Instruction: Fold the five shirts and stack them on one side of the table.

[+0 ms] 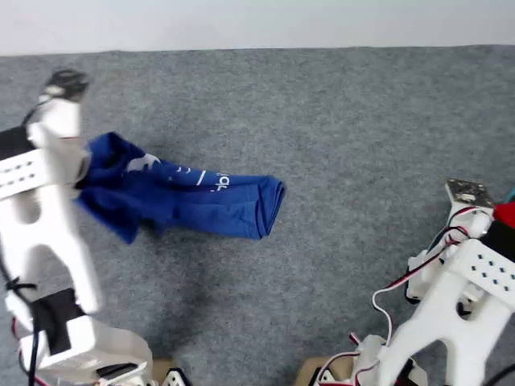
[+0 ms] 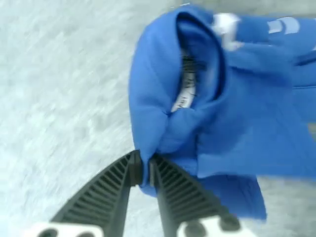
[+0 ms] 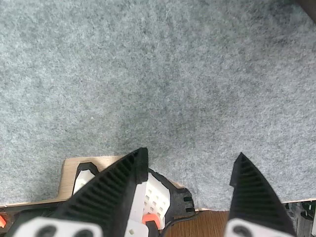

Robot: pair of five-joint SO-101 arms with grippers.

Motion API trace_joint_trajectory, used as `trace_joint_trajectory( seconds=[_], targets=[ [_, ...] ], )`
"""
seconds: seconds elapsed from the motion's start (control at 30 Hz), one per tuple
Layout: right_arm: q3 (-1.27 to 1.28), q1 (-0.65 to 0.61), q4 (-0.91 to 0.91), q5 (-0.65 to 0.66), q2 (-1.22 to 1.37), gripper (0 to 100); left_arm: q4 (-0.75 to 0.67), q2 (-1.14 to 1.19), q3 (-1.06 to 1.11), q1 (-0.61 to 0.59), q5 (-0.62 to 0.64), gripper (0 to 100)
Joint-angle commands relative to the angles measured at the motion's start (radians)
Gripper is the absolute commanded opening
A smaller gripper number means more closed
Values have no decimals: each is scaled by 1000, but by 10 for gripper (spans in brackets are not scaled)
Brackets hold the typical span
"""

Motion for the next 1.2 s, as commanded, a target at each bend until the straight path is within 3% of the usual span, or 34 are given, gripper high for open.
trace_joint_trajectory(
  seconds=[0.0,0.3,0.5,0.67,0.8,1.17],
  targets=[
    [-3,-12,35,3,-35,277,-94,46,47,-109,-15,2],
    [-3,-12,35,6,-35,277,-167,279,90,-238,-15,10],
    [-3,-12,35,6,-35,277,-170,302,88,-259,-21,160],
    [-17,-31,35,6,-36,277,-110,302,-16,-256,-52,167],
    [-106,-168,35,2,-36,277,8,302,-174,-259,-52,167],
    [-410,-750,-108,-101,168,277,238,301,-495,-261,15,128]
  ],
)
